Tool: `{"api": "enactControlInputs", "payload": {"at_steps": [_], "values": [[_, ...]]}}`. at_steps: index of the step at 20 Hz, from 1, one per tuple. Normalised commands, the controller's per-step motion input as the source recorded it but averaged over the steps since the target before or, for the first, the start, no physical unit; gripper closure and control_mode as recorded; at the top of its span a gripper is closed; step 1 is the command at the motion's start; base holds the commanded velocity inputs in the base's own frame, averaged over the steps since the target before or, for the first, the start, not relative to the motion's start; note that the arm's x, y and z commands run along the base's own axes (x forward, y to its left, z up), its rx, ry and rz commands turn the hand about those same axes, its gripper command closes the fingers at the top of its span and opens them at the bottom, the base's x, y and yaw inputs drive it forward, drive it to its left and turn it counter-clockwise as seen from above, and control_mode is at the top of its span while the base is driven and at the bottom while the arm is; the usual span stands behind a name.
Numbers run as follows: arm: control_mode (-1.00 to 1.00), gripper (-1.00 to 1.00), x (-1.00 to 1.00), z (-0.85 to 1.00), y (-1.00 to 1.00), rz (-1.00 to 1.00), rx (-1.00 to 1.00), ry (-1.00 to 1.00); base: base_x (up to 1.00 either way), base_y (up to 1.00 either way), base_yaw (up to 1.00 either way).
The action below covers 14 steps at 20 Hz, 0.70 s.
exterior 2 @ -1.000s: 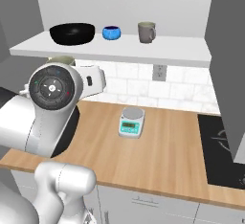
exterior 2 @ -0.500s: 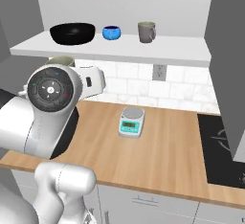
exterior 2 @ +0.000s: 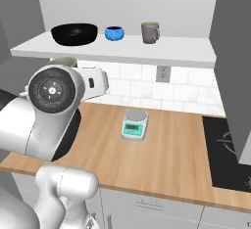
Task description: Gather all objects into one cabinet and sort the glasses and bowls to opposite sides.
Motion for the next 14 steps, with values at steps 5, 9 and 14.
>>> {"api": "enactControlInputs", "payload": {"at_steps": [5, 9, 14], "values": [[-1.00, 1.00, 0.38, 0.27, -0.20, -0.22, 0.02, -0.01, 0.00, 0.00, 0.00], [-1.00, 1.00, 0.41, 0.33, -0.34, -0.22, 0.06, -0.05, 0.00, 0.00, 0.00], [-1.00, 1.00, 0.22, 0.18, -0.29, -0.09, 0.06, -0.01, 0.00, 0.00, 0.00]]}}
